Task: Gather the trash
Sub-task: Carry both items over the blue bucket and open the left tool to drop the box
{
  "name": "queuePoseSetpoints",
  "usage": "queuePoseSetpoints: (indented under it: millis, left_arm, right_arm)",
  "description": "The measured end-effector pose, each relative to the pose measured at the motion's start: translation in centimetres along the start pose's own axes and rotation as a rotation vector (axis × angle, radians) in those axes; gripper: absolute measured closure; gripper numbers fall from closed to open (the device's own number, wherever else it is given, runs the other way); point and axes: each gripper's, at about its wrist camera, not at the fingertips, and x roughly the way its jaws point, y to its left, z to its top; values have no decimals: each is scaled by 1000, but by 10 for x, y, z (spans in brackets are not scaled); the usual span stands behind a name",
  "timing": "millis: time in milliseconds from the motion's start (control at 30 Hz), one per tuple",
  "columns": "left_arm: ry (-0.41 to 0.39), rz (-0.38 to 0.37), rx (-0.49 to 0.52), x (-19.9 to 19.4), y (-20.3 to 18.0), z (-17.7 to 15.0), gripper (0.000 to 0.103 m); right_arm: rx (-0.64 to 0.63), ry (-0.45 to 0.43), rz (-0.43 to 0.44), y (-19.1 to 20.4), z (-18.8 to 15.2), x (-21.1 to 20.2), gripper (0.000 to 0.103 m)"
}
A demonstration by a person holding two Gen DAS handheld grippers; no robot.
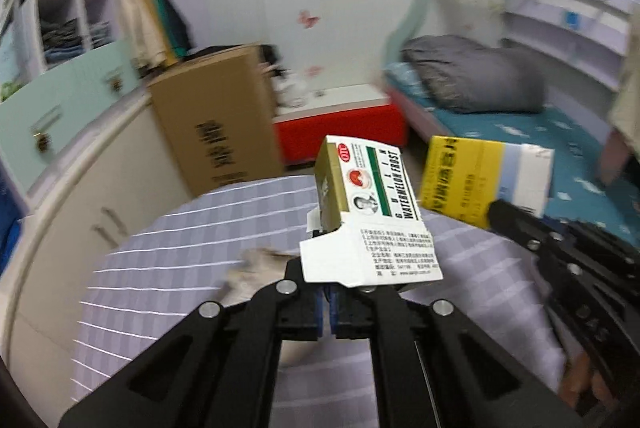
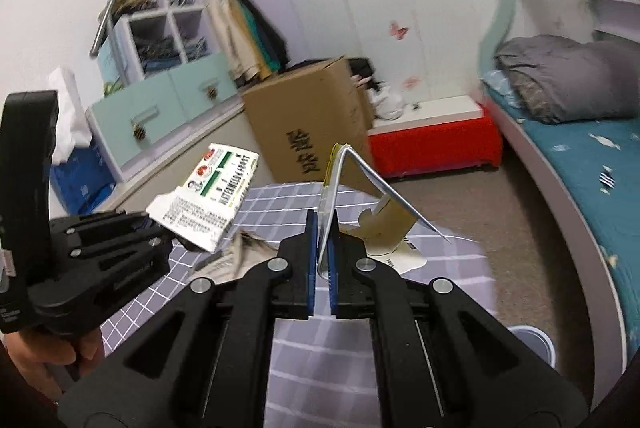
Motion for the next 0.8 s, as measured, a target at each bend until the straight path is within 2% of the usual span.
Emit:
queuePoseSetpoints:
  millis: [233, 467, 600, 800]
  left_arm:
    - [11, -184, 87, -10, -123, -15, 101]
    - [153, -355, 161, 24, -244, -59, 101]
    - [252, -379, 204, 62, -294, -88, 101]
    - [399, -375, 189, 130, -321, -122, 101]
  right_arm:
    - [93, -58, -137, -83, -28, -87, 98]
    - [230, -35, -311, -177, -86, -136, 98]
    - [309, 19, -363, -221, -122, -138, 98]
    - [393, 107, -396, -268, -168, -121, 98]
